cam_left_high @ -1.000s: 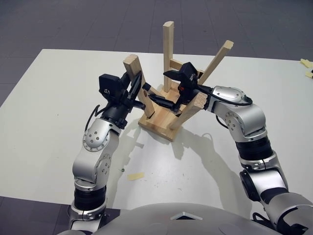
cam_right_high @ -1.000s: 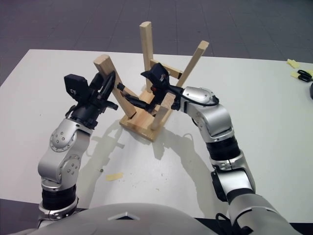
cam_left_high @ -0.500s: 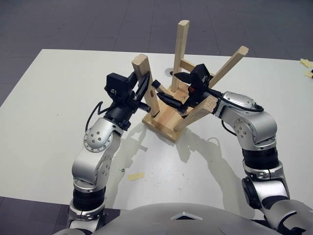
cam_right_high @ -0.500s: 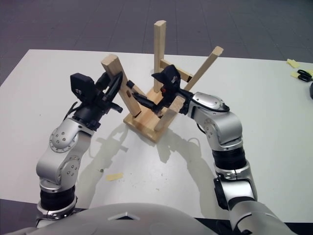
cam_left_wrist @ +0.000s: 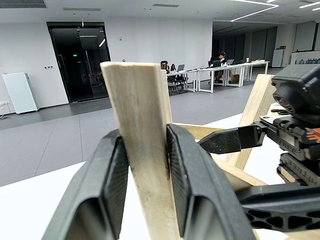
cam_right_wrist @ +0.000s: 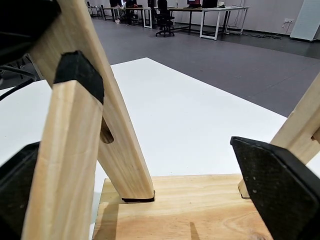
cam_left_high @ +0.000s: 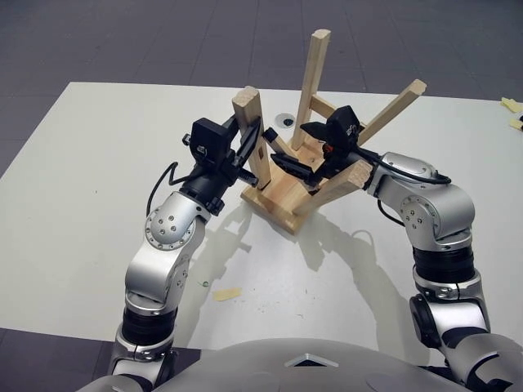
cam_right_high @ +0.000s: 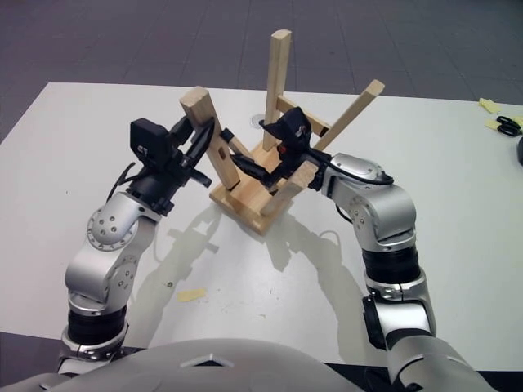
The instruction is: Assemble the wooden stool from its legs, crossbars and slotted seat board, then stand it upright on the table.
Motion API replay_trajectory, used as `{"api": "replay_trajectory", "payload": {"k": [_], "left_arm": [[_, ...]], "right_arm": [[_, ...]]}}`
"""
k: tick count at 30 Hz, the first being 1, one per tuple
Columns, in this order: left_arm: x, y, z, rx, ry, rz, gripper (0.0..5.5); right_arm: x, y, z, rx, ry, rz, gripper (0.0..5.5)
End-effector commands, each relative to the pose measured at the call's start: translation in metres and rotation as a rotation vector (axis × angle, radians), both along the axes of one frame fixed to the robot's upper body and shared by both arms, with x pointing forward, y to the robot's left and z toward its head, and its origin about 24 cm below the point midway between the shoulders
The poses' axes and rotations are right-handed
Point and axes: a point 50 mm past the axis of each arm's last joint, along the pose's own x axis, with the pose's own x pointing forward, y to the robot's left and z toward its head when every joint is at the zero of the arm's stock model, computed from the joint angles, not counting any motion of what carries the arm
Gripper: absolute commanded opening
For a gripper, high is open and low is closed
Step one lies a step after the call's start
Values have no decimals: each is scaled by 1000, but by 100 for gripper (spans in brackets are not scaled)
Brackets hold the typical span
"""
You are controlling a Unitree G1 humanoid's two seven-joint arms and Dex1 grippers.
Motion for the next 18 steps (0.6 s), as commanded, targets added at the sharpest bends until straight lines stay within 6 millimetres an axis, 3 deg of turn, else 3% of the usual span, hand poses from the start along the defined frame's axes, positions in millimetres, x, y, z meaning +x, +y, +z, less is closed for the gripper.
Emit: {"api": "replay_trajectory", "payload": {"k": [1,11,18], "left_arm": [[10,6,23,-13,-107,66,104],[11,-5,16,-26,-49,-12,104],[10,-4,11,-10,-29,-11,104]], "right_arm": [[4,-14,-20,-100,87,-128,540],[6,-10,-14,-71,60,-109,540],[9,-4,22,201,64,-20,540]]}}
